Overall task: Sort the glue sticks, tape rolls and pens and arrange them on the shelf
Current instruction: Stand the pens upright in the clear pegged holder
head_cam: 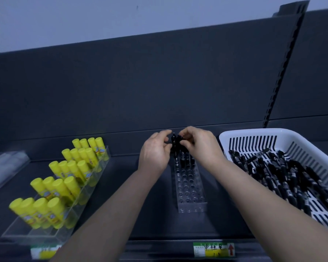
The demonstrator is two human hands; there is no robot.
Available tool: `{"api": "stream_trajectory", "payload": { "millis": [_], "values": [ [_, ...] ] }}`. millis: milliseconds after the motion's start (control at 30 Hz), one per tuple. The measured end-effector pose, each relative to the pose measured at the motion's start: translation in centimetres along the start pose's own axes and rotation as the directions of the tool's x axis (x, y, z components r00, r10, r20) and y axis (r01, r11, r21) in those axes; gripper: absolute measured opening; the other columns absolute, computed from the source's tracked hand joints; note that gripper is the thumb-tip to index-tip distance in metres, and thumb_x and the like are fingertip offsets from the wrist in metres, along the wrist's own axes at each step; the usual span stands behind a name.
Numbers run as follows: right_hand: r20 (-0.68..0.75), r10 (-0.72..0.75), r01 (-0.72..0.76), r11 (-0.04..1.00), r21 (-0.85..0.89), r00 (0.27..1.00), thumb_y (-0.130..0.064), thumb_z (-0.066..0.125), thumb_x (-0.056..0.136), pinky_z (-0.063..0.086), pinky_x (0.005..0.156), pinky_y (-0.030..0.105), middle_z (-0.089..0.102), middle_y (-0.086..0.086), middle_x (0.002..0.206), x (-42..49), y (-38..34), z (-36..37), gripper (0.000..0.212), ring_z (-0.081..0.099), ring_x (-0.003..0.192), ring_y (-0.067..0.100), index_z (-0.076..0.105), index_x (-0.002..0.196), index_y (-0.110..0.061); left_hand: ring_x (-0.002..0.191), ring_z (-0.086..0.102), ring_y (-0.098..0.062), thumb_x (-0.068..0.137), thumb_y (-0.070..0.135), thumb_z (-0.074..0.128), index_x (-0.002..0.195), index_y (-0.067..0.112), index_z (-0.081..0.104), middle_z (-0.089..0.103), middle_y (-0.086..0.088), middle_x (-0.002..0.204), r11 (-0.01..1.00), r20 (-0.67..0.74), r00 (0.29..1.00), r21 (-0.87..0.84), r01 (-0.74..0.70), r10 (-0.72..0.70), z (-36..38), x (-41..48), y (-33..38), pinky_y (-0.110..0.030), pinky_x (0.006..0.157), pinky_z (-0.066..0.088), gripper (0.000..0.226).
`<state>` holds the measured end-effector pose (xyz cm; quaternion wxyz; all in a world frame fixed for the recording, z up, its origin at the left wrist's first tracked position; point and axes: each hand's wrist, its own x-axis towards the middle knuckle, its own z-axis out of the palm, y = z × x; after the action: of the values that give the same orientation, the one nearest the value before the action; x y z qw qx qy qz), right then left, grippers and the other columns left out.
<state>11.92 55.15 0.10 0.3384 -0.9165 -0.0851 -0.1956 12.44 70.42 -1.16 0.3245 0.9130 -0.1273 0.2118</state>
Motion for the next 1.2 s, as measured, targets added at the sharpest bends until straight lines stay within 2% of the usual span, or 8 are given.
{"api": "stream_trajectory", "payload": {
  "millis": [233, 367, 533, 667, 867, 1000, 1100, 1200],
  "values": [
    [0.124, 0.061, -0.046, 0.992, -0.117, 0.990, -0.020, 0.071, 0.084, 0.051, 0.085, 0.037, 0.069, -0.003, 0.102, -0.4, 0.7, 1.6, 0.031, 0.064, 0.099, 0.019, 0.059, 0.112, -0.022, 0.102, 0.061, -0.012, 0.091, 0.007, 0.058, 0.124, 0.016, 0.060, 0.062, 0.000, 0.113, 1.000, -0.011, 1.000, 0.005, 0.025, -0.025, -0.6, 0.1, -0.4, -0.028, 0.093, 0.049, 0.035],
    [0.112, 0.057, -0.042, 0.991, -0.130, 0.992, -0.021, 0.072, 0.082, 0.051, 0.083, 0.035, 0.069, -0.005, 0.102, -0.7, 0.9, 1.2, 0.037, 0.063, 0.099, 0.018, 0.058, 0.115, -0.023, 0.101, 0.061, -0.011, 0.090, 0.006, 0.058, 0.121, 0.017, 0.062, 0.063, 0.001, 0.111, 1.000, -0.027, 1.000, 0.007, 0.000, 0.000, -0.7, 0.1, 0.2, -0.027, 0.092, 0.049, 0.033],
    [0.083, -0.016, 0.043, 0.939, -0.342, 0.996, -0.026, 0.063, 0.087, 0.047, 0.074, 0.032, 0.066, -0.006, 0.102, -1.2, 1.4, -2.2, 0.019, 0.061, 0.099, 0.020, 0.062, 0.105, -0.029, 0.100, 0.059, -0.011, 0.091, 0.011, 0.058, 0.114, 0.021, 0.065, 0.063, 0.006, 0.108, 0.993, -0.030, 0.996, 0.081, -0.083, 0.086, -0.2, 0.4, 2.4, -0.029, 0.086, 0.050, 0.026],
    [0.068, 0.004, 0.030, 0.875, -0.484, 0.998, -0.024, 0.054, 0.089, 0.041, 0.069, 0.032, 0.063, -0.003, 0.099, -2.7, 3.7, -5.9, 0.015, 0.060, 0.098, 0.023, 0.063, 0.099, -0.029, 0.105, 0.054, -0.012, 0.093, 0.014, 0.056, 0.110, 0.022, 0.067, 0.064, 0.007, 0.108, 0.982, 0.012, 0.990, 0.123, -0.144, 0.144, 1.7, 0.4, 5.4, -0.026, 0.086, 0.046, 0.022],
    [0.038, 0.151, -0.106, 0.827, -0.553, 0.988, -0.026, 0.056, 0.091, 0.044, 0.076, 0.030, 0.065, -0.005, 0.112, -6.1, 9.3, -12.2, 0.022, 0.060, 0.108, 0.020, 0.064, 0.110, -0.031, 0.105, 0.055, -0.016, 0.091, 0.013, 0.054, 0.110, 0.022, 0.067, 0.065, 0.005, 0.108, 0.976, 0.178, 0.969, 0.107, -0.191, 0.171, 6.4, -0.1, 11.4, -0.030, 0.090, 0.045, 0.025],
    [0.012, 0.263, -0.207, 0.786, -0.582, 0.965, -0.025, 0.054, 0.090, 0.046, 0.072, 0.030, 0.068, -0.006, 0.106, -8.9, 13.1, -15.6, 0.022, 0.062, 0.102, 0.022, 0.065, 0.107, -0.033, 0.100, 0.061, -0.019, 0.087, 0.010, 0.053, 0.102, 0.024, 0.070, 0.070, 0.003, 0.104, 0.985, 0.354, 0.929, 0.091, -0.144, 0.104, 9.9, -0.4, 15.7, -0.035, 0.086, 0.051, 0.027],
    [0.007, 0.319, -0.257, 0.775, -0.577, 0.948, -0.022, 0.053, 0.088, 0.050, 0.073, 0.031, 0.070, -0.008, 0.099, -10.6, 15.2, -17.4, 0.022, 0.063, 0.097, 0.021, 0.066, 0.101, -0.034, 0.092, 0.064, -0.022, 0.082, 0.004, 0.056, 0.084, 0.016, 0.072, 0.071, -0.004, 0.096, 0.978, 0.518, 0.854, 0.147, -0.149, 0.052, 12.8, -0.7, 18.0, -0.040, 0.080, 0.056, 0.019],
    [0.025, 0.342, -0.274, 0.792, -0.545, 0.939, -0.019, 0.055, 0.086, 0.048, 0.071, 0.031, 0.070, -0.008, 0.100, -11.8, 16.8, -18.7, 0.024, 0.063, 0.095, 0.021, 0.066, 0.100, -0.036, 0.068, 0.060, -0.022, 0.081, 0.005, 0.062, 0.058, 0.014, 0.057, 0.062, -0.006, 0.070, 0.960, 0.572, 0.820, 0.234, -0.153, -0.009, 15.6, -1.1, 19.2, -0.041, 0.070, 0.058, 0.025]
  ]
}}
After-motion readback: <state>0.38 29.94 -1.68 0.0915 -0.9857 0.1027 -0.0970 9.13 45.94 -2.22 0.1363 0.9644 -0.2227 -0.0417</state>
